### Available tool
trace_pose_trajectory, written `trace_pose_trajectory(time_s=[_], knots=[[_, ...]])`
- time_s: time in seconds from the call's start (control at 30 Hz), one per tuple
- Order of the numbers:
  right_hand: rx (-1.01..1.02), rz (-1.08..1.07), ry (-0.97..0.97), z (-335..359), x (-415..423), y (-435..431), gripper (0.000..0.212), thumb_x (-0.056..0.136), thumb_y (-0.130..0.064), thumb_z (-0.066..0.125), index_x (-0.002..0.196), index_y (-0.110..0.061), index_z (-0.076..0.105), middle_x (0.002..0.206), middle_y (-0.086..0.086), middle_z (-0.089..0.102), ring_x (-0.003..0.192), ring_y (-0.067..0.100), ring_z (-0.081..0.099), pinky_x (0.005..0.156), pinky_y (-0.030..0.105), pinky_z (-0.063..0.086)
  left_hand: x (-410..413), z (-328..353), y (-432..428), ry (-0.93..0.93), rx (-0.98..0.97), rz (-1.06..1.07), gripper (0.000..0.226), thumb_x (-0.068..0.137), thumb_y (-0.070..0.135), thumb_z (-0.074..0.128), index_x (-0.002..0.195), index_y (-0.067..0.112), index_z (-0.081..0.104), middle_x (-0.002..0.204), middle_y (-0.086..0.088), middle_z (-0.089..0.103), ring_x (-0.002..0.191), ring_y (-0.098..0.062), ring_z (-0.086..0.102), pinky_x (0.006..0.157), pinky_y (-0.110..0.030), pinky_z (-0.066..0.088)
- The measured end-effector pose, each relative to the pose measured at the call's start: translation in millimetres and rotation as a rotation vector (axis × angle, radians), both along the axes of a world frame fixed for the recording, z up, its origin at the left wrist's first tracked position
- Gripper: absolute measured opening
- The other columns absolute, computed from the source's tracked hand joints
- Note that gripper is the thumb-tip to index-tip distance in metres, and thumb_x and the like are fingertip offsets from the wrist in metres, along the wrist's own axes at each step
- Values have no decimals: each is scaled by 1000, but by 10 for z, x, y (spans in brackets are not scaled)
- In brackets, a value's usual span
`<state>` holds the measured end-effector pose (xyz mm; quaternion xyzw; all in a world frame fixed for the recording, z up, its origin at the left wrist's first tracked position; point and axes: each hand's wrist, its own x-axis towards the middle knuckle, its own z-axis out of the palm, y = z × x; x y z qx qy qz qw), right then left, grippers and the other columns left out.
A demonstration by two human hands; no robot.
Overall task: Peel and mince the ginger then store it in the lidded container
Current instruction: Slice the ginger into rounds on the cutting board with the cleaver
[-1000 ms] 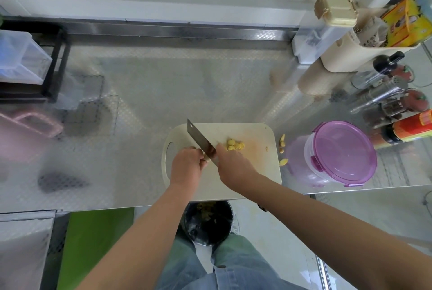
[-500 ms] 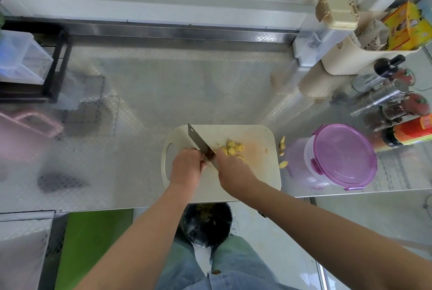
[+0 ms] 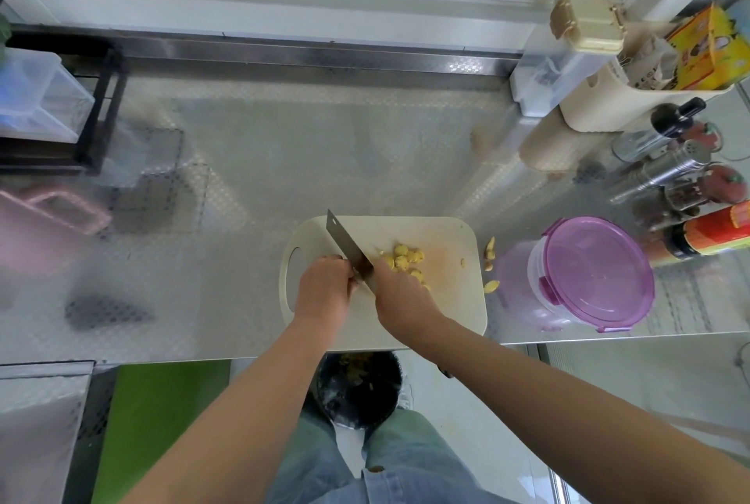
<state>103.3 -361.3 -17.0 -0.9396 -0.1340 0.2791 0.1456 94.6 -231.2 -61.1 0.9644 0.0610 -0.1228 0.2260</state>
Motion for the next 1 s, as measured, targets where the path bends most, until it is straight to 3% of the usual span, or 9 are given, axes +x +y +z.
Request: trace_pose_trajectory(time_s=[0.13, 0.27, 0.4, 0.57, 0.7, 0.83, 1.0], knots=[[6, -7, -12, -22, 73, 125, 20, 90, 2, 39, 101, -13, 34, 82, 8, 50, 68, 28, 48, 54, 35, 37, 1, 16, -5, 4, 16, -9, 16, 89, 14, 57, 90, 10, 72, 93, -7, 68, 88, -25, 58, 69, -33, 43], [-18, 5, -4, -47, -64, 8, 32, 90, 3, 41, 118, -11, 36, 87, 12, 58, 74, 32, 55, 57, 34, 36, 16, 11, 12, 6, 42, -37, 19, 92, 20, 57, 101, 16, 73, 100, -4, 69, 96, -24, 60, 75, -34, 47], [-25, 1, -11, -45, -24, 14, 29, 90, 3, 41, 115, -12, 37, 86, 11, 56, 73, 29, 53, 55, 33, 33, 18, 2, 8, 19, 56, -43, 20, 91, 18, 56, 101, 14, 72, 101, -5, 68, 98, -26, 59, 74, -35, 46], [24, -23, -13, -86, 96, 184, 23, 90, 3, 40, 91, -17, 29, 73, 1, 43, 68, 28, 49, 44, 30, 23, 6, -3, 15, 8, 21, -15, 16, 90, 18, 58, 90, 12, 73, 94, -6, 69, 89, -25, 59, 72, -37, 48], [-15, -7, -9, -101, -65, 26, 31, 89, 4, 40, 115, -12, 35, 84, 11, 56, 75, 32, 56, 55, 34, 36, 10, -8, 18, 5, 24, -18, 18, 91, 20, 59, 99, 15, 74, 100, -5, 70, 96, -25, 60, 76, -36, 48], [-26, -7, -20, -120, -61, 12, 33, 91, 3, 39, 121, -12, 35, 88, 13, 59, 77, 34, 58, 57, 35, 36, 12, -19, 12, -2, 21, -22, 18, 92, 21, 59, 100, 14, 73, 100, -5, 70, 95, -25, 60, 75, -36, 48], [3, -20, -29, -141, 41, 138, 21, 91, 1, 39, 98, -16, 29, 78, 8, 49, 67, 30, 49, 52, 36, 36, 7, -29, 23, -7, 23, -14, 17, 92, 21, 59, 95, 14, 74, 95, -4, 69, 90, -24, 59, 73, -36, 49]])
